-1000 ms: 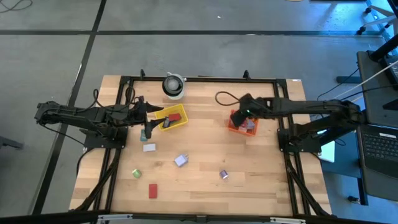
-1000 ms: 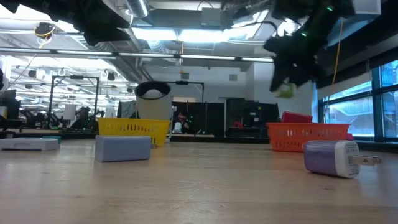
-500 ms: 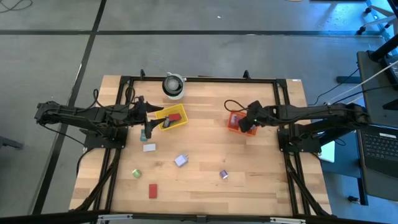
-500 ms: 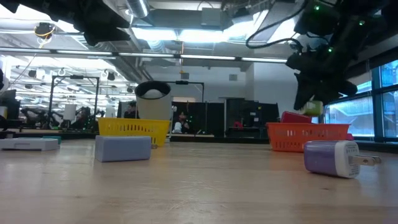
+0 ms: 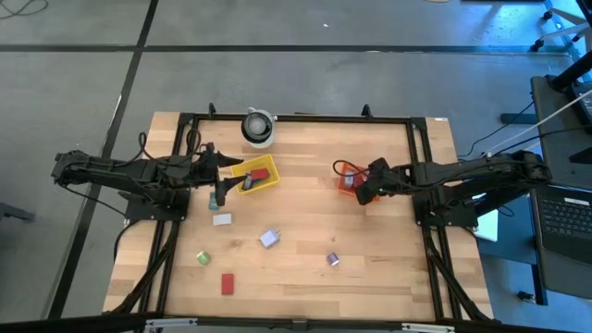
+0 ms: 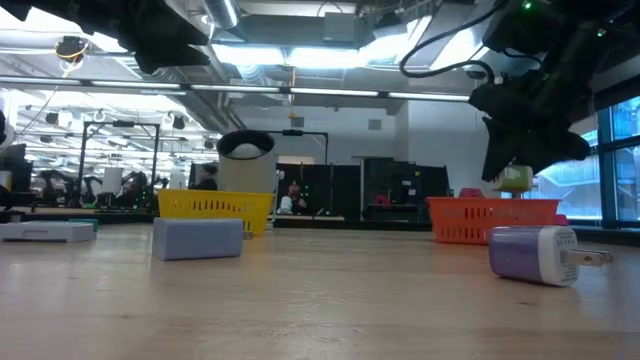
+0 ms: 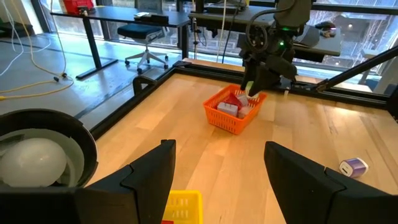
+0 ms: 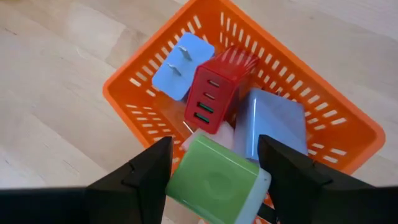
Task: Pick & Place Office items
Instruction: Put the top green charger adapter into the orange bin
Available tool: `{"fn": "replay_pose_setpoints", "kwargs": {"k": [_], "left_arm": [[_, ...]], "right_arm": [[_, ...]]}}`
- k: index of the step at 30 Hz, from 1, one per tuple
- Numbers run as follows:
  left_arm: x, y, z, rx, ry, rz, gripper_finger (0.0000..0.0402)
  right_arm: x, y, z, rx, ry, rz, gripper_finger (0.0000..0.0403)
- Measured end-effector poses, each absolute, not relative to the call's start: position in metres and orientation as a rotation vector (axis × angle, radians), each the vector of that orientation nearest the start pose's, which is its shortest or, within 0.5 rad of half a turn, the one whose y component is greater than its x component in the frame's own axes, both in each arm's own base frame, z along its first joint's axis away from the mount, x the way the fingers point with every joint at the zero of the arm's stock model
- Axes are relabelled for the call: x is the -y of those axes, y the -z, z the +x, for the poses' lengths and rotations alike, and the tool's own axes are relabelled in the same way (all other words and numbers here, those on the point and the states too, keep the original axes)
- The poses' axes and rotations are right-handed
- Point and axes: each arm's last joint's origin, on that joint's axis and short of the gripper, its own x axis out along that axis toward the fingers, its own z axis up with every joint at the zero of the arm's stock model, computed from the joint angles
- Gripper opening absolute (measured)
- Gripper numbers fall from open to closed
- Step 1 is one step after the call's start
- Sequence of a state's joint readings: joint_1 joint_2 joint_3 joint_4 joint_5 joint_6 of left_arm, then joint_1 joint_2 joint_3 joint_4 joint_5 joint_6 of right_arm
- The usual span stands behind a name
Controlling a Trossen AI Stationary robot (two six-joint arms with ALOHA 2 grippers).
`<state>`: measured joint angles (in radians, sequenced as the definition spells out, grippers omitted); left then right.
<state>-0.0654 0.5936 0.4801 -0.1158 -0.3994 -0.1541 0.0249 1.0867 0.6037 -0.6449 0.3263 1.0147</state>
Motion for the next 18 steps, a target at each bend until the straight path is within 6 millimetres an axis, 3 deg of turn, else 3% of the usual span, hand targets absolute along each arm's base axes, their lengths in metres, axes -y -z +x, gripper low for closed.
{"fn": "replay_pose_setpoints", "kwargs": {"k": [13, 18], "left_arm": [[-0.002, -0.262, 0.144, -0.198, -0.348, -0.101, 0.0242], [-0.002, -0.262, 0.144, -0.197, -0.347, -0.107, 0.0242]], "right_arm": [[0.004, -0.172, 0.196, -0.928, 0.856, 0.638, 0.0221], [0.006, -0.170, 0.196, -0.910, 0.898, 0.619, 0.0244]]}}
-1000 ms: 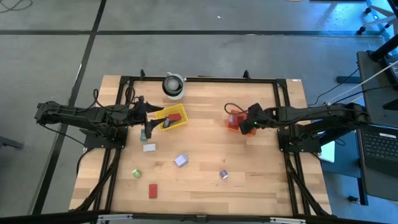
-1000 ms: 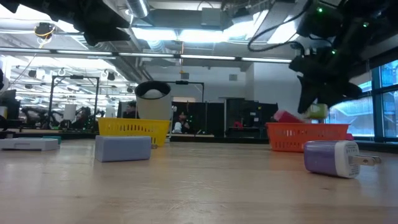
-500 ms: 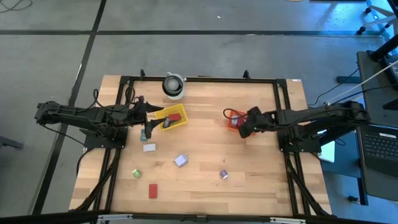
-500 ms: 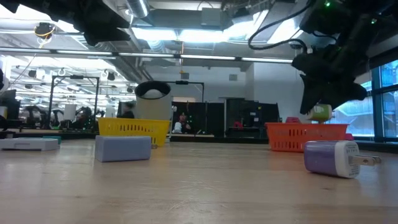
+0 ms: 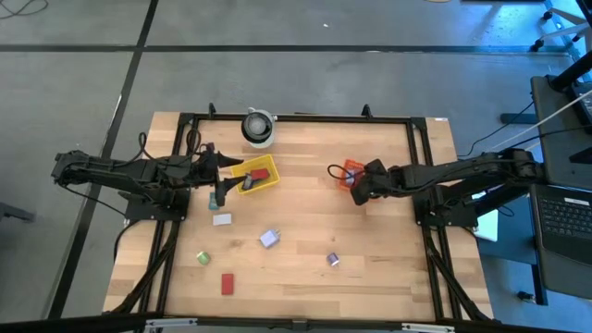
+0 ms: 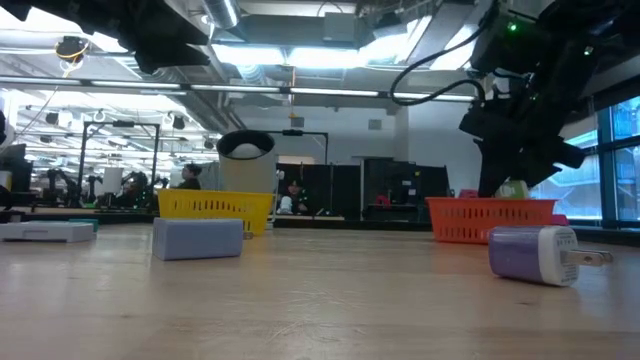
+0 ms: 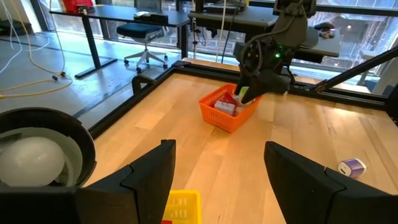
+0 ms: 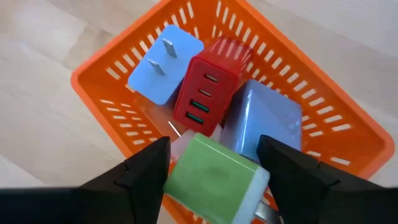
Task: Pick & Place Office items
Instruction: Put the top green charger adapter into the orange bin, then put the violet charger adapter into the orange bin
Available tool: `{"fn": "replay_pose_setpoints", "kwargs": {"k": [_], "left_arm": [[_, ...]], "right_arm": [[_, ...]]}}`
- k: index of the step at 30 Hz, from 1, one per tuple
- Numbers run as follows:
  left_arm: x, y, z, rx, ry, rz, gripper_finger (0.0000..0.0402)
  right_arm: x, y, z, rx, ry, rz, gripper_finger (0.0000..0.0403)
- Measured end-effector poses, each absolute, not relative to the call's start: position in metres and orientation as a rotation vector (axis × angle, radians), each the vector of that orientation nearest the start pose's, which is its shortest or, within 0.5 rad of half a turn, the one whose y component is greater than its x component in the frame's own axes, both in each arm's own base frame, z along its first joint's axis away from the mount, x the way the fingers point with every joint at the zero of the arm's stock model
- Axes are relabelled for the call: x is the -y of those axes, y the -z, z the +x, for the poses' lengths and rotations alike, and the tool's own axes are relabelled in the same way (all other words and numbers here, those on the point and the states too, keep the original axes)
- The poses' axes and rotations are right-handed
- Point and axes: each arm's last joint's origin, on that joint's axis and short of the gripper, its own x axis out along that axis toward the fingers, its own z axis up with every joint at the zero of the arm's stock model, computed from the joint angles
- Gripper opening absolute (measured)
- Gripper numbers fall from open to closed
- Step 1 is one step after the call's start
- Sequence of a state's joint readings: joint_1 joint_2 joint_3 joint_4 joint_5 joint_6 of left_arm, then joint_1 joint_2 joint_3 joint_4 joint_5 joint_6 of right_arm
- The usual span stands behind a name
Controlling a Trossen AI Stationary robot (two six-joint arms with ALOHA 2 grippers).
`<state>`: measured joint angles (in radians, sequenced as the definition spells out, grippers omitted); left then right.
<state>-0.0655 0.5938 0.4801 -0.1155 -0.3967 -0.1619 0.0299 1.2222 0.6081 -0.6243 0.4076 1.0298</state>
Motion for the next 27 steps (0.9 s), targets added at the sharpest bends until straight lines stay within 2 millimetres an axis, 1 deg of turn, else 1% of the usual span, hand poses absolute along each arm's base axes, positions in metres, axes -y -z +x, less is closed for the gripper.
{"fn": "replay_pose_setpoints", "kwargs": {"k": [4, 7, 11, 18, 21, 24, 27], "left_arm": [[-0.001, -0.262, 0.144, -0.199, -0.320, -0.111, 0.0242], [-0.001, -0.261, 0.144, -0.200, -0.314, -0.111, 0.0242], [-0.001, -0.262, 0.144, -0.198, -0.314, -0.112, 0.0242], [0.000, -0.263, 0.145, -0.186, -0.288, -0.129, 0.0242], [0.000, -0.263, 0.145, -0.185, -0.289, -0.133, 0.0242], [0.000, -0.263, 0.145, -0.182, -0.290, -0.151, 0.0242], [0.000, -0.263, 0.145, -0.181, -0.292, -0.164, 0.0242]], "right_arm": [[0.006, -0.171, 0.195, -0.918, 0.889, 0.610, 0.0260], [0.007, -0.171, 0.195, -0.928, 0.885, 0.605, 0.0263], [0.008, -0.178, 0.198, -0.934, 0.864, 0.588, 0.0264], [0.009, -0.204, 0.211, -0.911, 0.798, 0.559, 0.0265], [0.006, -0.218, 0.217, -0.911, 0.734, 0.576, 0.0265], [-0.001, -0.230, 0.222, -0.925, 0.644, 0.599, 0.0260], [-0.013, -0.239, 0.225, -0.931, 0.549, 0.612, 0.0250]]}}
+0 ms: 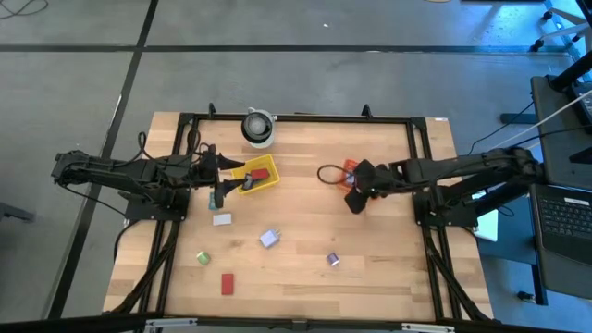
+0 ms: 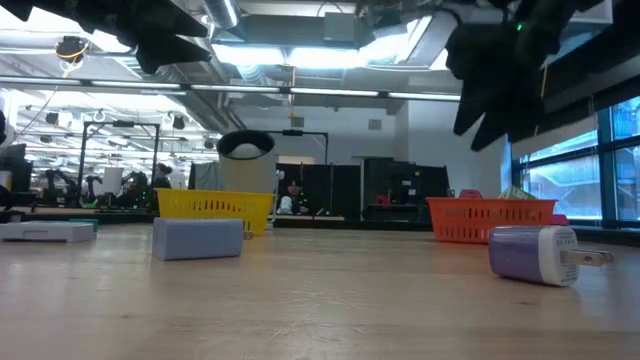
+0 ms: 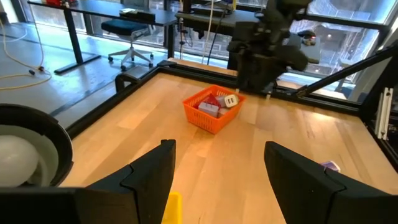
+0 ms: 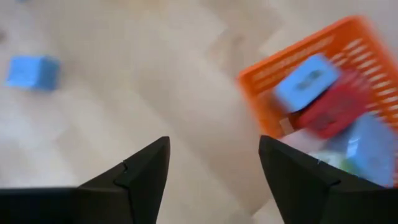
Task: Pick & Place Office items
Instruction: Put the violet charger adapter into the orange bin
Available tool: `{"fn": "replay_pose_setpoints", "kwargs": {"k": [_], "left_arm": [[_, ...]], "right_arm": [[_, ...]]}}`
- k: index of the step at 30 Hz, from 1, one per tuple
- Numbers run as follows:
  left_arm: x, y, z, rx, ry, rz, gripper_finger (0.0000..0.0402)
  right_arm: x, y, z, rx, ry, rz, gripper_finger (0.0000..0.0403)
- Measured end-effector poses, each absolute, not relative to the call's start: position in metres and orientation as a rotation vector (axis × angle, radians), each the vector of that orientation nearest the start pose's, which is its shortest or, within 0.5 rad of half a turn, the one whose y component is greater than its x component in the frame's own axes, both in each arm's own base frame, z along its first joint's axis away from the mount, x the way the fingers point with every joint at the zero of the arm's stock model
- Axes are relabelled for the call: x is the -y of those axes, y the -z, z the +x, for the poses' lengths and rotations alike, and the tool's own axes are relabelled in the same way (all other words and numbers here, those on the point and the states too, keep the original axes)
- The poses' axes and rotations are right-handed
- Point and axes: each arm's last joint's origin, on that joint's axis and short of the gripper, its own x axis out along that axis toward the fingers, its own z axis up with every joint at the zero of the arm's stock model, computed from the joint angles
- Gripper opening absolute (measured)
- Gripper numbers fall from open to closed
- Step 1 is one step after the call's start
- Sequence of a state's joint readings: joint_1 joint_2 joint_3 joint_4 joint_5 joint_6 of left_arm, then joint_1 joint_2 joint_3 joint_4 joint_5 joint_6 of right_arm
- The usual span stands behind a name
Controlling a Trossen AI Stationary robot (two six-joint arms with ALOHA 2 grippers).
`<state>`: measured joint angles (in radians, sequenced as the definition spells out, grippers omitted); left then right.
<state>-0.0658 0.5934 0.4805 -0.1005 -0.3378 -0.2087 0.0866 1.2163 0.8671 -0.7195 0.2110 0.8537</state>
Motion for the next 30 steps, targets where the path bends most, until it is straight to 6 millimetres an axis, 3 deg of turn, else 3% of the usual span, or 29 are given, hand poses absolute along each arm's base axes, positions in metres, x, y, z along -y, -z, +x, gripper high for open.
{"fn": "replay_pose_setpoints", "kwargs": {"k": [5, 11, 16, 24, 30], "left_arm": [[0.000, -0.263, 0.145, -0.178, -0.293, -0.180, 0.0242], [0.000, -0.263, 0.145, -0.177, -0.293, -0.182, 0.0242], [0.000, -0.265, 0.145, -0.158, -0.287, -0.185, 0.0242], [0.001, -0.266, 0.145, -0.153, -0.254, -0.190, 0.0242], [0.001, -0.266, 0.145, -0.155, -0.242, -0.189, 0.0242]], "right_arm": [[-0.043, -0.238, 0.224, -0.977, 0.460, 0.667, 0.0236], [-0.087, -0.217, 0.231, -1.041, 0.423, 0.712, 0.0233], [-0.120, -0.201, 0.250, -1.094, 0.406, 0.719, 0.0233], [-0.167, -0.213, 0.297, -1.191, 0.423, 0.582, 0.0233], [-0.187, -0.204, 0.310, -1.269, 0.487, 0.583, 0.0233]]}}
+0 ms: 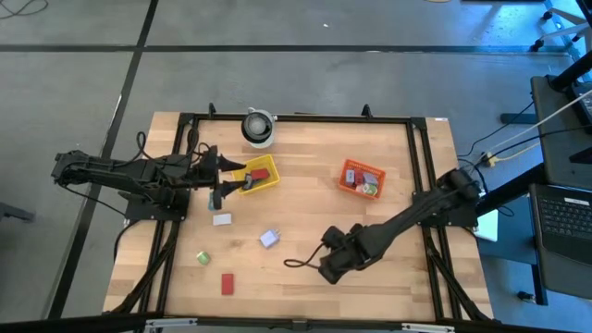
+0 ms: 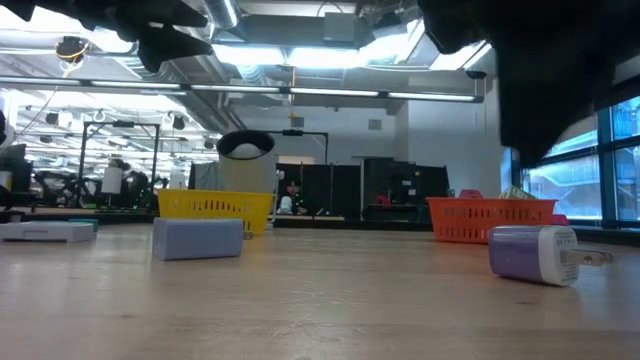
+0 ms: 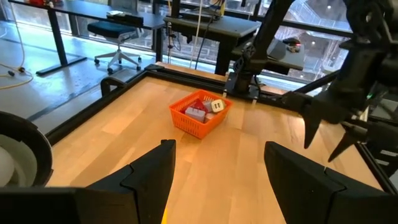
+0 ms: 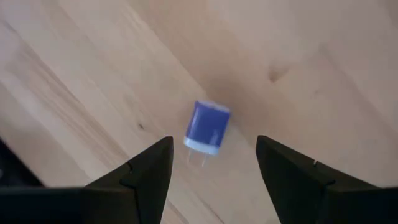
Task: Pick & Place Office items
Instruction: Put the violet charger adapter into the orange bin
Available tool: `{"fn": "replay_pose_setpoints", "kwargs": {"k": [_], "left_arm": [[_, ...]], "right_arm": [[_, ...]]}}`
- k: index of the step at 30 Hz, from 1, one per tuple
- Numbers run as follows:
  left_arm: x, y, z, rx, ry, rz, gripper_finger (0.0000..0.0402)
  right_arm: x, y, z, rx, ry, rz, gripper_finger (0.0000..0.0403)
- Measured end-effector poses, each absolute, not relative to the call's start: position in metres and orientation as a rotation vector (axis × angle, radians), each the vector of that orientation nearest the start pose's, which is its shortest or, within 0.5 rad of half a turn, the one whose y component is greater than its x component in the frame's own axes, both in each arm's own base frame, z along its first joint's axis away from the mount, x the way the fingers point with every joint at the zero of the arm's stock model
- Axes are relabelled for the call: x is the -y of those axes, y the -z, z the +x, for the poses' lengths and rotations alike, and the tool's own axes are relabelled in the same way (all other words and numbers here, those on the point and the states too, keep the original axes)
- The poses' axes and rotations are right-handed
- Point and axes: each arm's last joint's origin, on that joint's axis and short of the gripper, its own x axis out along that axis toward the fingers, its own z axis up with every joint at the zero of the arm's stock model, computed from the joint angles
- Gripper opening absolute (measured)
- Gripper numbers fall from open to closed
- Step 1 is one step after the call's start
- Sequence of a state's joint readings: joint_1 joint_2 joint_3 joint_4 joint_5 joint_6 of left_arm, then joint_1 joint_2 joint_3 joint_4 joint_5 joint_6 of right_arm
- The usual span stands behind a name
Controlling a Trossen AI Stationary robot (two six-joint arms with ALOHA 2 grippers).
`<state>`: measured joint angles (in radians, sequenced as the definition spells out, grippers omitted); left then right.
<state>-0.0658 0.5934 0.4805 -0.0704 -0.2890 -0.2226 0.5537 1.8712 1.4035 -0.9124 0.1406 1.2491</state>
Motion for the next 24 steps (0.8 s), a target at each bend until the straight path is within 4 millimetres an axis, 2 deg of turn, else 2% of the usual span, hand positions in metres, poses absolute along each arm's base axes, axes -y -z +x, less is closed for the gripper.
{"fn": "replay_pose_setpoints", "kwargs": {"k": [8, 24], "left_arm": [[0.002, -0.266, 0.146, -0.160, -0.211, -0.183, 0.0242], [0.002, -0.265, 0.146, -0.168, -0.212, -0.182, 0.0242]], "right_arm": [[-0.195, -0.176, 0.316, -1.347, 0.542, 0.599, 0.0233], [-0.194, -0.175, 0.323, -1.297, 0.522, 0.622, 0.0233]]}}
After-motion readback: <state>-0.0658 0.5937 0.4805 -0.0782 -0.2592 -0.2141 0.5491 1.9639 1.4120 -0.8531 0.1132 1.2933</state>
